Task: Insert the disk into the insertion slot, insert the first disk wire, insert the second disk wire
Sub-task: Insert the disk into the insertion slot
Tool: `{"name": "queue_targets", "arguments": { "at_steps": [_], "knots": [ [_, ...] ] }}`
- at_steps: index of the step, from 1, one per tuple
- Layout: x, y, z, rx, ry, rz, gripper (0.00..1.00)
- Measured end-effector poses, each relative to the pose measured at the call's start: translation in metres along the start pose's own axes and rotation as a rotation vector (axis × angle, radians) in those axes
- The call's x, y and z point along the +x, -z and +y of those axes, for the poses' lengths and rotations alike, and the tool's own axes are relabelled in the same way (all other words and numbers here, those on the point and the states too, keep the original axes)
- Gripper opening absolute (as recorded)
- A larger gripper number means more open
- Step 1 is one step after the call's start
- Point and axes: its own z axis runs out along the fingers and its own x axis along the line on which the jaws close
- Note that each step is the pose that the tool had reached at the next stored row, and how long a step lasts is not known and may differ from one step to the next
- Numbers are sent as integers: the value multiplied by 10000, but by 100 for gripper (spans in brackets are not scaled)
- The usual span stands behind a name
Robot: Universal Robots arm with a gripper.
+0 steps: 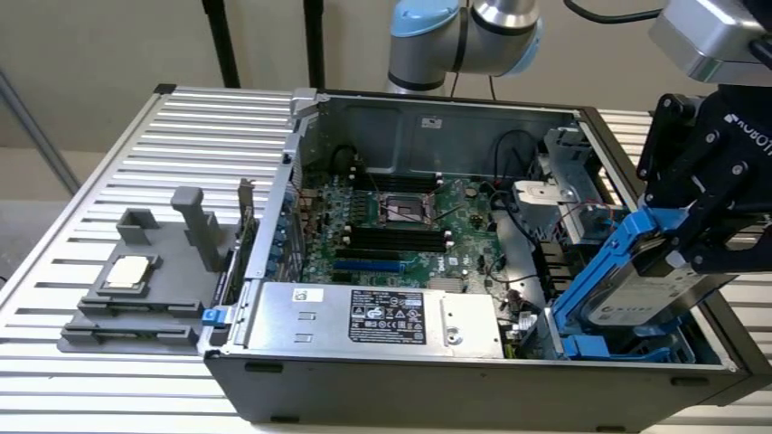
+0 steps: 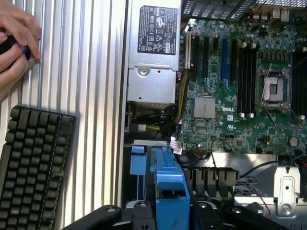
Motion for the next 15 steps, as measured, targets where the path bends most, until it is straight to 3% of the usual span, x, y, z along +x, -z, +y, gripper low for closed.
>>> {"name": "queue_targets", "arguments": {
  "at_steps": [2, 3, 8, 12, 15],
  "knots": [
    [0, -2, -1, 0, 6, 0, 34],
    [0, -2, -2, 0, 9, 0, 41],
    [0, -4, -12, -2, 26, -2, 41],
    [2, -3, -88, -2, 27, 0, 41],
    [2, -5, -100, -2, 27, 1, 41]
  ]
}}
